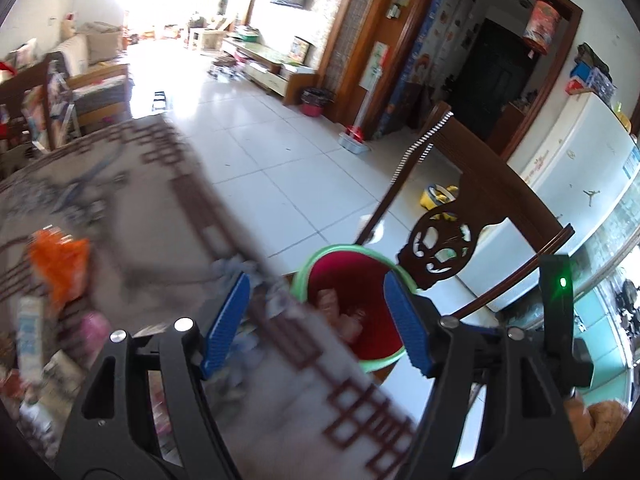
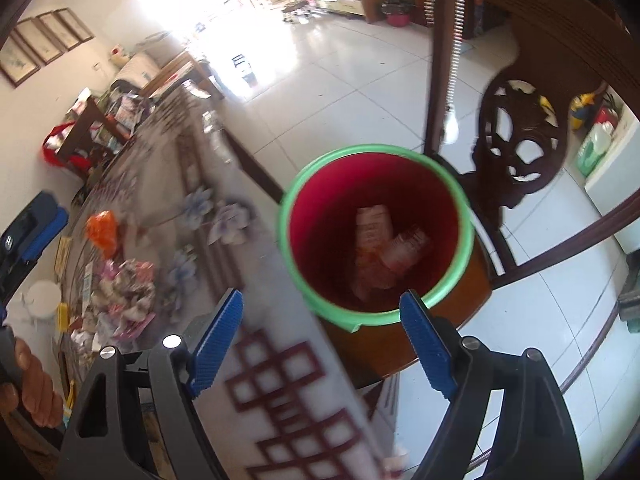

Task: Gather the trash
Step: 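Open the right gripper to drop the pink pouch into the bucket while the left drops the bottle, then grasp the yellow juice carton with the right gripper while the left grasps a small wrapper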

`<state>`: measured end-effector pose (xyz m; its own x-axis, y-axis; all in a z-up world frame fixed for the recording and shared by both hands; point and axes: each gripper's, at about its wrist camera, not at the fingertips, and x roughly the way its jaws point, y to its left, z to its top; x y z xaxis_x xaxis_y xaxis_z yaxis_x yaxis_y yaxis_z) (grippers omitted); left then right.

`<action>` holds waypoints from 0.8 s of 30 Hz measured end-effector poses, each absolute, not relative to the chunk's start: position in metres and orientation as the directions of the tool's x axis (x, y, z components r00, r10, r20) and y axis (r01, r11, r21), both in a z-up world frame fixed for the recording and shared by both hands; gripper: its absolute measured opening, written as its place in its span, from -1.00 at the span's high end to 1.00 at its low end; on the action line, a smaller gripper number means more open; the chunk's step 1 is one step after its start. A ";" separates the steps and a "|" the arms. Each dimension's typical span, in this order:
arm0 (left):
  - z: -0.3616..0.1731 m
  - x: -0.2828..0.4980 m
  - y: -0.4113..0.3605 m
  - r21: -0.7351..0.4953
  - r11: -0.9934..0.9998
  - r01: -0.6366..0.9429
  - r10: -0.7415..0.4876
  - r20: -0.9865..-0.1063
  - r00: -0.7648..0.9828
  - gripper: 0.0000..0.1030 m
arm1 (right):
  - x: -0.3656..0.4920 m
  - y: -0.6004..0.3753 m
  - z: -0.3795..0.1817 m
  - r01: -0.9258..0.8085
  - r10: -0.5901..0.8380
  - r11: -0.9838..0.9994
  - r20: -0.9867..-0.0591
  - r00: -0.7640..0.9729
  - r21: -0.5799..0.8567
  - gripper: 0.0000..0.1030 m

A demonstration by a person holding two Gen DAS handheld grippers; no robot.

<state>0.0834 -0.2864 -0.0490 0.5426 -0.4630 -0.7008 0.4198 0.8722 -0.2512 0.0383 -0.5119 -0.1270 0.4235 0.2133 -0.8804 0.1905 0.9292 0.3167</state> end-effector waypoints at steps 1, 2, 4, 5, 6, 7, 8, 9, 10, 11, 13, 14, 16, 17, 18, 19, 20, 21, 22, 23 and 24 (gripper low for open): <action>-0.048 0.077 -0.274 -0.243 0.880 0.409 -0.450 -0.701 0.553 -0.34 | 0.038 -0.505 -0.126 0.181 0.217 0.931 -0.880 0.422 0.317 -0.52; -0.046 0.068 -0.257 -0.233 0.891 0.390 -0.432 -0.703 0.566 -0.36 | 0.037 -0.491 -0.124 0.160 0.226 0.935 -0.879 0.419 0.317 -0.52; -0.045 0.059 -0.233 -0.230 0.905 0.357 -0.407 -0.709 0.576 -0.36 | 0.034 -0.472 -0.122 0.133 0.238 0.939 -0.877 0.417 0.318 -0.52; -0.046 0.055 -0.219 -0.231 0.913 0.336 -0.394 -0.713 0.580 -0.36 | 0.033 -0.457 -0.120 0.113 0.247 0.941 -0.876 0.415 0.318 -0.52; -0.046 0.050 -0.200 -0.232 0.923 0.308 -0.376 -0.718 0.585 -0.36 | 0.031 -0.446 -0.119 0.099 0.253 0.943 -0.875 0.412 0.319 -0.53; -0.048 0.047 -0.184 -0.231 0.931 0.282 -0.359 -0.724 0.590 -0.36 | 0.029 -0.433 -0.119 0.080 0.262 0.944 -0.874 0.408 0.320 -0.53; -0.048 0.042 -0.169 -0.230 0.938 0.258 -0.342 -0.728 0.594 -0.36 | 0.027 -0.423 -0.119 0.066 0.268 0.945 -0.874 0.405 0.320 -0.53; -0.049 0.034 -0.147 -0.227 0.948 0.223 -0.317 -0.735 0.600 -0.36 | 0.024 -0.405 -0.118 0.041 0.279 0.946 -0.875 0.396 0.320 -0.53; -0.050 0.030 -0.134 -0.225 0.953 0.205 -0.304 -0.738 0.602 -0.36 | 0.022 -0.396 -0.119 0.029 0.284 0.947 -0.876 0.391 0.320 -0.54; -0.051 0.025 -0.120 -0.222 0.958 0.184 -0.288 -0.743 0.604 -0.36 | 0.020 -0.383 -0.120 0.011 0.292 0.947 -0.877 0.382 0.321 -0.54; -0.054 0.011 -0.088 -0.208 0.968 0.143 -0.252 -0.760 0.599 -0.36 | 0.013 -0.353 -0.123 -0.028 0.310 0.946 -0.881 0.357 0.322 -0.54; -0.056 0.006 -0.078 -0.203 0.970 0.134 -0.243 -0.766 0.595 -0.36 | 0.010 -0.344 -0.124 -0.038 0.314 0.946 -0.883 0.350 0.321 -0.54; -0.063 -0.010 -0.054 -0.186 0.976 0.118 -0.219 -0.789 0.574 -0.37 | 0.003 -0.320 -0.128 -0.065 0.321 0.946 -0.888 0.330 0.318 -0.54; -0.067 -0.019 -0.044 -0.172 0.978 0.115 -0.207 -0.802 0.560 -0.37 | 0.000 -0.311 -0.128 -0.075 0.326 0.945 -0.888 0.323 0.319 -0.54; -0.072 -0.025 -0.036 -0.162 0.980 0.114 -0.197 -0.812 0.550 -0.37 | -0.004 -0.298 -0.129 -0.096 0.342 0.940 -0.888 0.308 0.328 -0.54; -0.078 -0.034 -0.025 -0.148 0.983 0.108 -0.183 -0.826 0.533 -0.37 | -0.006 -0.291 -0.129 -0.109 0.356 0.935 -0.886 0.297 0.338 -0.54; -0.085 -0.042 -0.013 -0.140 0.985 0.097 -0.170 -0.839 0.517 -0.37 | -0.011 -0.278 -0.129 -0.137 0.394 0.919 -0.878 0.273 0.370 -0.54; -0.090 -0.047 -0.004 -0.139 0.987 0.084 -0.162 -0.848 0.505 -0.37 | -0.015 -0.267 -0.131 -0.157 0.440 0.897 -0.864 0.245 0.412 -0.54; -0.096 -0.053 0.008 -0.144 0.987 0.064 -0.157 -0.856 0.492 -0.37 | -0.020 -0.257 -0.134 -0.173 0.486 0.873 -0.848 0.210 0.457 -0.54; -0.102 -0.058 0.021 -0.155 0.987 0.035 -0.153 -0.865 0.479 -0.37 | -0.025 -0.240 -0.142 -0.193 0.545 0.835 -0.826 0.148 0.516 -0.55; -0.106 -0.062 0.030 -0.164 0.986 0.019 -0.153 -0.868 0.472 -0.37 | -0.029 -0.227 -0.147 -0.205 0.578 0.809 -0.810 0.102 0.551 -0.56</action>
<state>-0.0619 0.0296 -0.1057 0.4725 -0.1531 -0.8680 0.0187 0.9863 -0.1637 -0.0292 -0.2275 -0.1472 0.1019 0.5776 -0.8099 -0.2048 0.8089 0.5511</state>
